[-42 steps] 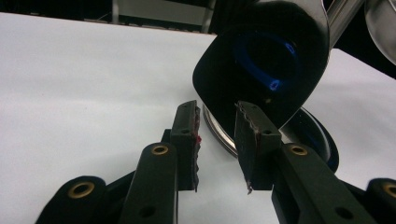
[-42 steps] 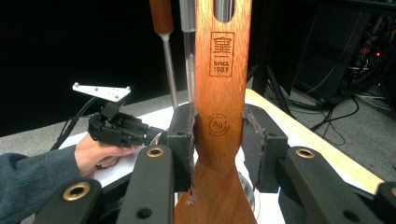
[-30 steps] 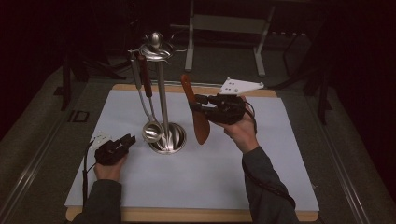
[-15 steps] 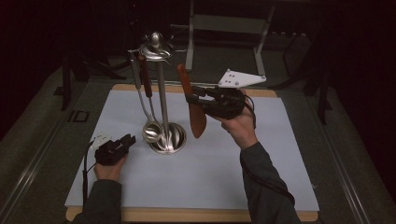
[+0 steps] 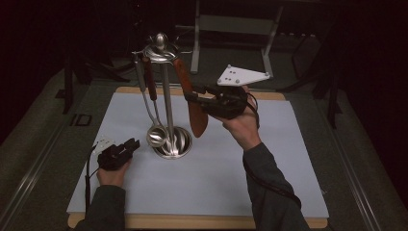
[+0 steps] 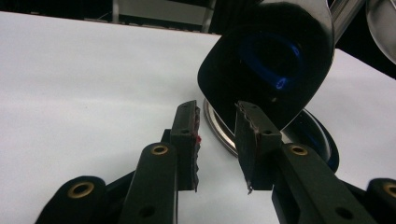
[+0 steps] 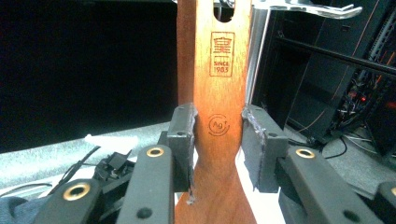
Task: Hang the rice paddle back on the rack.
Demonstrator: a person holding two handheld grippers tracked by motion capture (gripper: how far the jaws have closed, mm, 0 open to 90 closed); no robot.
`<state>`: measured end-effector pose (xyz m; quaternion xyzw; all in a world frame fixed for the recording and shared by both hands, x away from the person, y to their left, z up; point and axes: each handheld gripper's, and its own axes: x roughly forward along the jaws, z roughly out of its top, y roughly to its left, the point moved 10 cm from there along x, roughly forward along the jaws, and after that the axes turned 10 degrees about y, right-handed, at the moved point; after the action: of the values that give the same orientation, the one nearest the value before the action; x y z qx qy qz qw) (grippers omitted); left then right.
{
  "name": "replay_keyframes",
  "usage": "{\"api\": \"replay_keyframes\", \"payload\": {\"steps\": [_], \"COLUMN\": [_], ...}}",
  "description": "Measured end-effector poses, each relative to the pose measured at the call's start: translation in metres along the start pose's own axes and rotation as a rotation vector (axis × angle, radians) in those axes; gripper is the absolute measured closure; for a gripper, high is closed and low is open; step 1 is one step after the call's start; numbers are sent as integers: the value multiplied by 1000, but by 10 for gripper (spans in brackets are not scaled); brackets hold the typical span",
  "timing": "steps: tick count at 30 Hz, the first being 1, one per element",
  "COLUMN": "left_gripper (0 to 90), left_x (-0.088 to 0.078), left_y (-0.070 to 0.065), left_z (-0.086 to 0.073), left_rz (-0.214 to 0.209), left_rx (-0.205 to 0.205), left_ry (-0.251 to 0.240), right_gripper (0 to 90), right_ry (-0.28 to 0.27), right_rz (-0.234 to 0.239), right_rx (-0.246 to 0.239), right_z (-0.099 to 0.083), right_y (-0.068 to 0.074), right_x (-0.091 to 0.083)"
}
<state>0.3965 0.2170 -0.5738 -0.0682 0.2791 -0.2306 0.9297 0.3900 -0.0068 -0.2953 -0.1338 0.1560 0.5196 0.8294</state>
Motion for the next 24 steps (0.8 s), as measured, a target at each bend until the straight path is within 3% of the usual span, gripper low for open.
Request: {"api": "replay_keyframes", "payload": {"steps": [15, 24], "left_gripper": [698, 698], "left_x": [0, 0], "left_y": [0, 0], "left_z": [0, 0], "left_rz": [-1, -1], "left_rx": [-2, -1], "left_ry": [-1, 0], "right_gripper": [664, 650], "right_ry": [34, 62], "right_rz": [-57, -83], "right_rx": [-22, -1], "right_z": [4, 2], "right_y": [-1, -5], "right_x": [14, 23]}}
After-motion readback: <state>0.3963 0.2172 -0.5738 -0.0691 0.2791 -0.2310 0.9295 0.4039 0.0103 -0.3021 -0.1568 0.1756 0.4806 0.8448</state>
